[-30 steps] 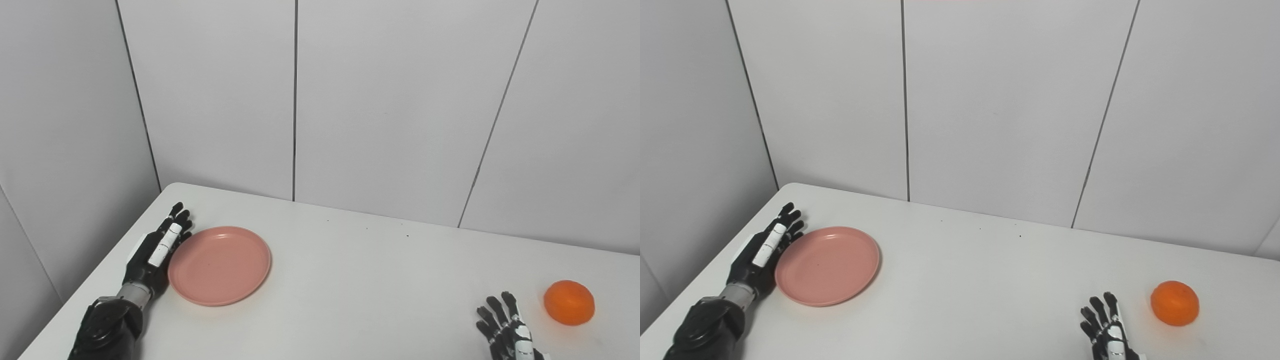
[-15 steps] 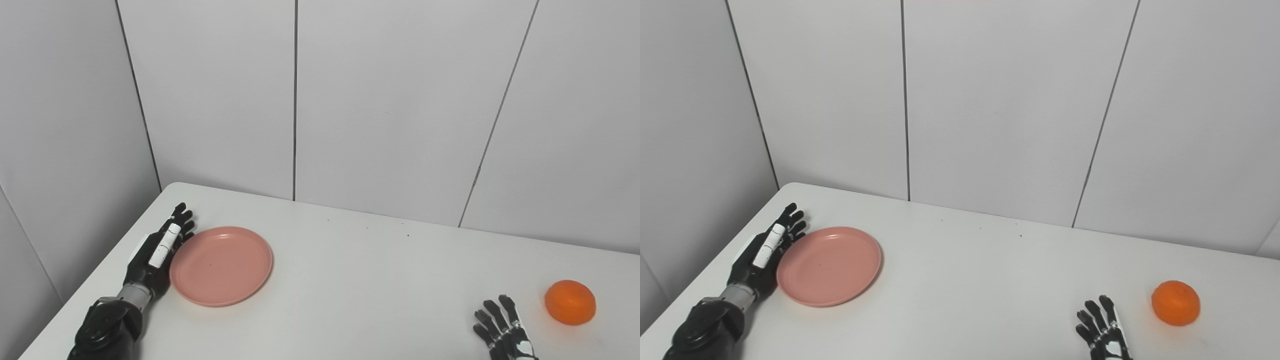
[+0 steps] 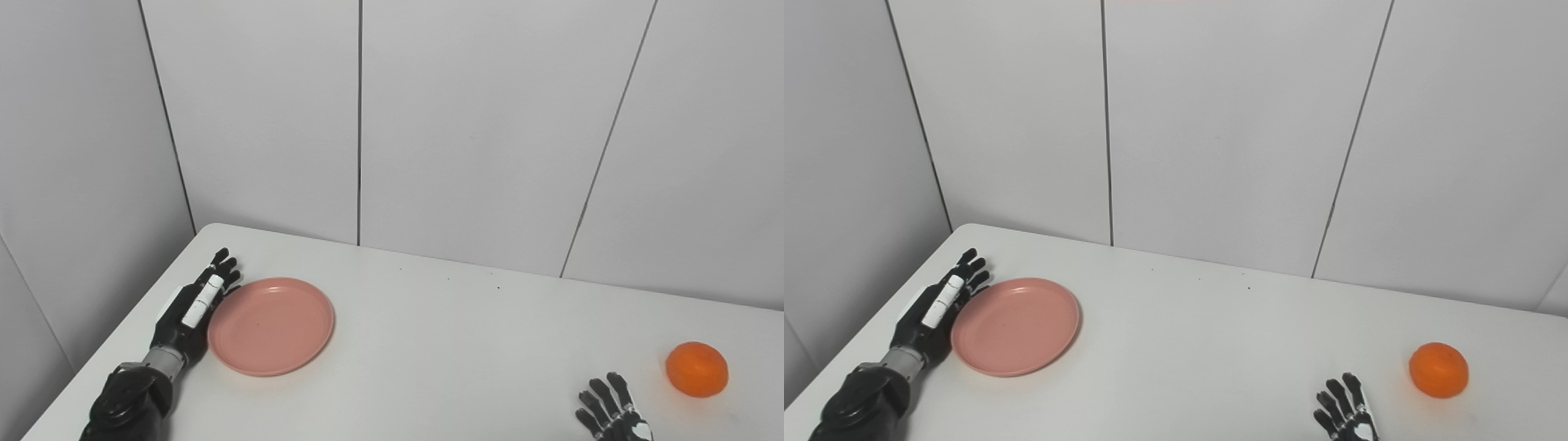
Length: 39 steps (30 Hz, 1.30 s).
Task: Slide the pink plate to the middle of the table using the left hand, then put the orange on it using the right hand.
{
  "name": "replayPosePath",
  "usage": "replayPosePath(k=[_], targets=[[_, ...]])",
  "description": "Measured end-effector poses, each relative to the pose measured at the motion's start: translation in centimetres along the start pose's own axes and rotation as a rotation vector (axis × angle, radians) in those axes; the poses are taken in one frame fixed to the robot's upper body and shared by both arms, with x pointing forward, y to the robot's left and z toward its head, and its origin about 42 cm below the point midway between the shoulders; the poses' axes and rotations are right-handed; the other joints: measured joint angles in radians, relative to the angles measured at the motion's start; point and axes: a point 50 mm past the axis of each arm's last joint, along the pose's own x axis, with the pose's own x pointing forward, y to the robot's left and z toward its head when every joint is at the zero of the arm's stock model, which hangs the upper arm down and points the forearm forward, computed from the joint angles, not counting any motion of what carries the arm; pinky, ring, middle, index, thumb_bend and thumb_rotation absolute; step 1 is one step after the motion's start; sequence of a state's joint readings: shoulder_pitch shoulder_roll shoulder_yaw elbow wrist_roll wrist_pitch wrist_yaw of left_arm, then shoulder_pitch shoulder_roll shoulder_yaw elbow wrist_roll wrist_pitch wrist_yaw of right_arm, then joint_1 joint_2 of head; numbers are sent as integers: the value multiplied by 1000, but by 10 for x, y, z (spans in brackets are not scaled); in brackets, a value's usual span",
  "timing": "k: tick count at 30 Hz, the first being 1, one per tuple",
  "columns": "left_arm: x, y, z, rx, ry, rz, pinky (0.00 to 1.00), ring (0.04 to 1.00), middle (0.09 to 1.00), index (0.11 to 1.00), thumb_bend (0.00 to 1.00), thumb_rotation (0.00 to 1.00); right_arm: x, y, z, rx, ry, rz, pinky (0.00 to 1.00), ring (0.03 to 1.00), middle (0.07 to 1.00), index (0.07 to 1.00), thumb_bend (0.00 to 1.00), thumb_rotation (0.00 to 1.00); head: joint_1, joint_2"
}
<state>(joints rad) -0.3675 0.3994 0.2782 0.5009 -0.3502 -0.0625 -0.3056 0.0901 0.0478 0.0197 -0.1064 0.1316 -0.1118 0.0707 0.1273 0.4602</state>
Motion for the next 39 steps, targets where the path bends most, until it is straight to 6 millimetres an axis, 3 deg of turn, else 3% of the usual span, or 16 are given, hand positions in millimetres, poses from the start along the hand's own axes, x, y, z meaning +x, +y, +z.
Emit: replayPosePath(k=[3,11,31,39], targets=[[1,-6,0,-12,-2,-2,947,992,1000,1000,884,701,-1,0,0,3,3,1,885,894,913,950,748,997,0,0],[4,-35,-3,-49,6,-24,932,974,1000,1000,961,692,-1,1,0,3,3,4,881,889,911,948,750,995,0,0],[3,-57,1,-47,8,-27,870,946,986,1000,968,687,-1,2,0,-3,8,-2,881,885,908,949,737,1000,-3,8],[-2,-68,5,-44,8,-46,862,942,980,987,913,686,-1,2,-1,-5,12,-2,879,882,907,950,735,999,-6,9]])
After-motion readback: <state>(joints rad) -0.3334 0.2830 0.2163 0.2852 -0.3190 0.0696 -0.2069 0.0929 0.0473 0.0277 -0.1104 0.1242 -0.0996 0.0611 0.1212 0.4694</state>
